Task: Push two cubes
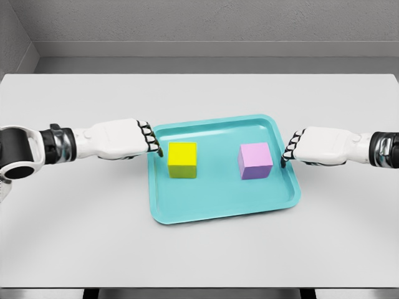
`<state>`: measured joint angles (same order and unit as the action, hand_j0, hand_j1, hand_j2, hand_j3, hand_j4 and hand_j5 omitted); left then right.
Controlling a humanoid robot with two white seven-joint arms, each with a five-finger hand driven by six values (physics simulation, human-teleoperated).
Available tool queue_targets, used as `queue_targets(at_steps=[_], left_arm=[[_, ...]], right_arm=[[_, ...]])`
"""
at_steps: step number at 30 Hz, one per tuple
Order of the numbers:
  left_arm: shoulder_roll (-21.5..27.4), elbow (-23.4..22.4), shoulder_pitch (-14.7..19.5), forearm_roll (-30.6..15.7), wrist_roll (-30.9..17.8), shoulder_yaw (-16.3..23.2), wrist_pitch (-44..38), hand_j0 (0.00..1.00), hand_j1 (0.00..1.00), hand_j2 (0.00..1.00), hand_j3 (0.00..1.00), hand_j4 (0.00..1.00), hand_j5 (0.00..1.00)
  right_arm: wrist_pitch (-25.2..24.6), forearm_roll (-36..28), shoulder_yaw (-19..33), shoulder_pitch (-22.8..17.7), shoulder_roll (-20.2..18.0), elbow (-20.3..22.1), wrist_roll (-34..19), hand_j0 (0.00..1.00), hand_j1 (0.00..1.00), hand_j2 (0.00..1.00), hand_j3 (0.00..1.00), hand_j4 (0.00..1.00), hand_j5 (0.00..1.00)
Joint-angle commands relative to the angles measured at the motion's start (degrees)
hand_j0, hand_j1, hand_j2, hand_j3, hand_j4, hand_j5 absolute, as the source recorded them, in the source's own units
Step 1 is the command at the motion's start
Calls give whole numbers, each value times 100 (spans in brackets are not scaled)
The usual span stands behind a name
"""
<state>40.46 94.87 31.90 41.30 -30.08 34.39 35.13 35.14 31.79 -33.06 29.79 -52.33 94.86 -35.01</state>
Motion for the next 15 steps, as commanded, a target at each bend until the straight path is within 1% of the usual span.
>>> queue_targets(at_steps=[1,14,15], left_arm=[[-64,5,0,1,2,-2,-13,73,73,73,73,73,73],[-328,102,0,89,-33,-2,-13,73,73,73,73,73,73],[-345,164,0,142,-33,-2,-13,73,73,73,73,73,73]], right_arm=[[-14,-15,-7,0,-5,6,1,65,65,65,65,65,65],[-14,266,-16,-9,514,85,1,65,65,65,65,65,65],[-14,275,-16,-9,566,85,1,65,65,65,65,65,65]])
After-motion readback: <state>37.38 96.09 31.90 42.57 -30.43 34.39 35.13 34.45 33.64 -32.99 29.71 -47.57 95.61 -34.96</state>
